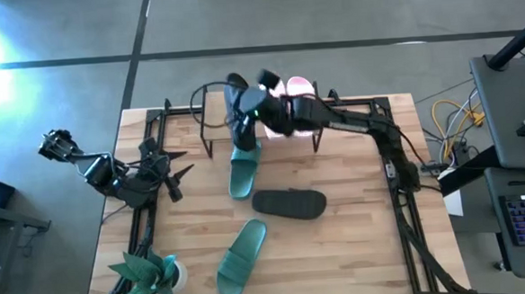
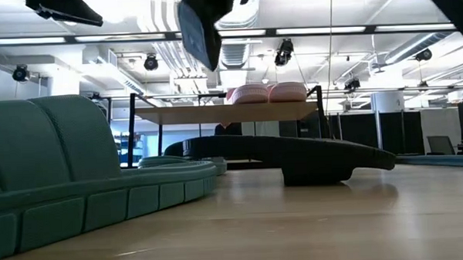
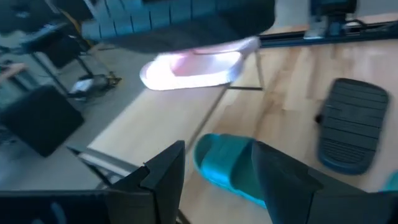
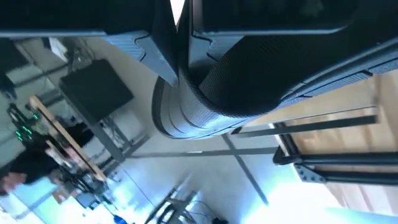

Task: Pick and place slides into the shelf
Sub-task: Put the bottom black slipper on the shelf

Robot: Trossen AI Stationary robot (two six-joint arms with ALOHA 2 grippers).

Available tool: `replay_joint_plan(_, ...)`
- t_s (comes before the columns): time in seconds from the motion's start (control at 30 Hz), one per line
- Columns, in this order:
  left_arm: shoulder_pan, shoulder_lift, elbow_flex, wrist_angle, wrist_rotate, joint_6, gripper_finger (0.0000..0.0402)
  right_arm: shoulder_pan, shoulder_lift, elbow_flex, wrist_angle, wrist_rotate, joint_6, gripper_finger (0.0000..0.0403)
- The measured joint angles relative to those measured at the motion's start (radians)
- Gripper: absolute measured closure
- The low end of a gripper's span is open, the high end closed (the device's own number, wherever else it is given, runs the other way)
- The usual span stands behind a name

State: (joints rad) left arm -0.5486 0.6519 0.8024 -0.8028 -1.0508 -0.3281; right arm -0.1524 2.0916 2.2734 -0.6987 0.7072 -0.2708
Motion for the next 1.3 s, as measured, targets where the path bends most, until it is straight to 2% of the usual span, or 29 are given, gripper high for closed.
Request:
replay_joint_plan(0.07,0.006,0.000,-0.007,-0.001,-0.034,-0.006,0.0229,-0.049,0.029,0.000,0.045,-0.060,-0.053,0.0390)
replay_joint_plan(0.23,0.040,0.000,-0.008,0.008,-0.059,-0.028,0.0229,-0.142,0.110,-0.002,0.073,-0.099,-0.114,0.0390)
replay_joint_plan(0.5,0.120,0.000,-0.009,0.009,-0.062,-0.007,0.0229,-0.170,0.189,-0.002,0.081,-0.136,-0.233,0.0390)
replay_joint_plan(0.57,0.131,0.001,-0.009,0.009,-0.062,-0.007,0.0229,-0.167,0.196,-0.001,0.067,-0.125,-0.240,0.0390)
replay_joint_plan(0.7,0.139,0.001,-0.009,0.008,-0.058,-0.007,0.0229,-0.160,0.210,0.001,0.071,-0.037,-0.253,0.0390)
replay_joint_plan(0.9,0.141,0.000,-0.009,0.008,-0.053,-0.007,0.0229,-0.162,0.212,0.000,0.052,0.008,-0.258,0.0390)
replay_joint_plan(1.1,0.141,0.000,-0.009,0.008,-0.038,-0.007,0.0229,-0.159,0.212,-0.001,0.046,0.008,-0.234,0.0389)
replay_joint_plan(1.2,0.141,0.000,-0.009,0.008,-0.027,-0.007,0.0229,-0.155,0.212,-0.002,0.042,0.003,-0.231,0.0376)
replay_joint_plan(1.3,0.141,0.000,-0.009,0.008,-0.027,-0.006,0.0229,-0.152,0.212,-0.003,0.020,-0.029,-0.223,0.0342)
